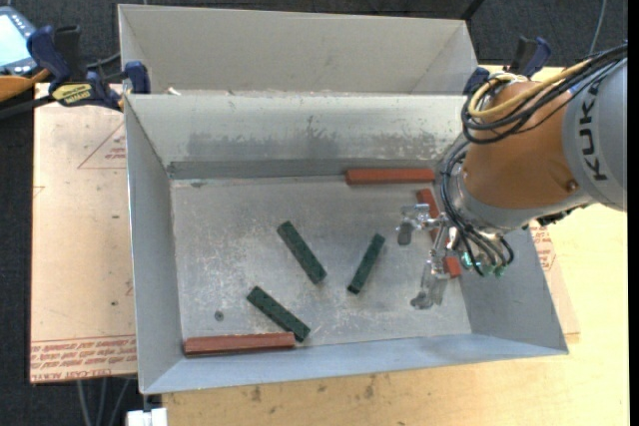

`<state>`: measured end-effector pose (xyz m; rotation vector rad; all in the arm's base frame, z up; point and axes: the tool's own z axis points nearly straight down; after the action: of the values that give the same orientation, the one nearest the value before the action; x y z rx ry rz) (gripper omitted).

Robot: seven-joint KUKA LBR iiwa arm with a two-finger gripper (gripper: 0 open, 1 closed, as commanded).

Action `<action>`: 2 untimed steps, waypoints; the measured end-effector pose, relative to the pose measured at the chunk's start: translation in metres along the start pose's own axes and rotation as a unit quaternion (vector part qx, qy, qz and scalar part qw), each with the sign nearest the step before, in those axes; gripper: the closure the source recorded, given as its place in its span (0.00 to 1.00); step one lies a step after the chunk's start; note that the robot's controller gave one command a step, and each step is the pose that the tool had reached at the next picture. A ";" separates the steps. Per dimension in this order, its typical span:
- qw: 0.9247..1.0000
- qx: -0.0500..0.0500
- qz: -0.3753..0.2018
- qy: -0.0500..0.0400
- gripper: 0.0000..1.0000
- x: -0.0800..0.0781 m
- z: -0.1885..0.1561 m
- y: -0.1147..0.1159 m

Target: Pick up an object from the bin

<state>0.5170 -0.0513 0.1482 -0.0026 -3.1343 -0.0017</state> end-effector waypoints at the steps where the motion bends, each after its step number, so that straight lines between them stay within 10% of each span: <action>1: 0.999 -0.002 -0.033 -0.002 0.00 -0.002 0.081 0.118; 2: 1.000 0.001 0.013 -0.007 0.00 -0.016 0.046 0.044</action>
Offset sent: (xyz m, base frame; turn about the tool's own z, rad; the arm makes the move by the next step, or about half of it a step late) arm 0.0029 0.1122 -0.0782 -0.0558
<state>0.5329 -0.0077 0.1024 -0.0448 -3.1472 0.0029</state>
